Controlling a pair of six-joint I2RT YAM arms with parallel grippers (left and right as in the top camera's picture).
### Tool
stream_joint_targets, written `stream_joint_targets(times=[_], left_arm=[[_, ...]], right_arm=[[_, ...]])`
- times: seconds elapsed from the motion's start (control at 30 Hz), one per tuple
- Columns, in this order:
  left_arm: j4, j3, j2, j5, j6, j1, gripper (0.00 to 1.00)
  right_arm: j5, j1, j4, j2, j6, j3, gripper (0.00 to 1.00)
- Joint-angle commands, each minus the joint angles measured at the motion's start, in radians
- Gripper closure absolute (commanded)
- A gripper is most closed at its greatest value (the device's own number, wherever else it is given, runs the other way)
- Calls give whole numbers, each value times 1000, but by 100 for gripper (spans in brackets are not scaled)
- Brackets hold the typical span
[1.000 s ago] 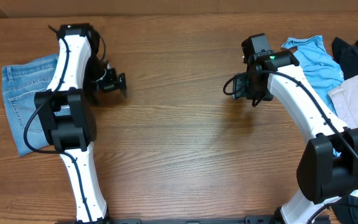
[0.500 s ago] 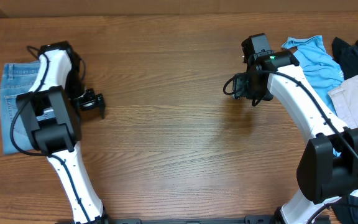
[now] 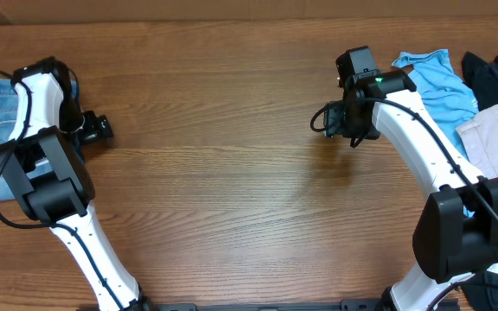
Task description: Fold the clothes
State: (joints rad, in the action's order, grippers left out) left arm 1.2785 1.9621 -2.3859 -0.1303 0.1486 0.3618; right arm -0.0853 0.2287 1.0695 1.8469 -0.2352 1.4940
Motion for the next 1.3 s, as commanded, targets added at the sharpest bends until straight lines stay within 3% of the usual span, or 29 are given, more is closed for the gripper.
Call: stream_joint_targets(times=[0.0, 0.37, 0.47, 0.57, 0.77, 0.93, 1.07, 1.27], left_arm=[[-45, 24, -25, -142, -23, 12, 0], [-54, 138, -25, -158, -60, 50, 0], [-65, 141, -25, -157, -68, 52, 6], [-71, 141, -25, -143, -75, 52, 5], [-2, 141, -25, 32, -75, 44, 2], [107, 142, -24, 244, -84, 23, 12], [135, 158, -12, 278, -98, -10, 14], [152, 206, 70, 281, -102, -93, 12]], right_arm=[[1, -6, 6, -26, -2, 19, 34], [0, -6, 10, -26, -2, 19, 34], [0, -6, 10, -26, -2, 19, 34], [0, -6, 10, -26, -2, 19, 34], [1, -6, 2, -26, -2, 19, 34], [1, -6, -11, -26, -2, 19, 34], [1, -6, -25, -26, -2, 19, 34], [2, -6, -64, -26, -2, 20, 15]])
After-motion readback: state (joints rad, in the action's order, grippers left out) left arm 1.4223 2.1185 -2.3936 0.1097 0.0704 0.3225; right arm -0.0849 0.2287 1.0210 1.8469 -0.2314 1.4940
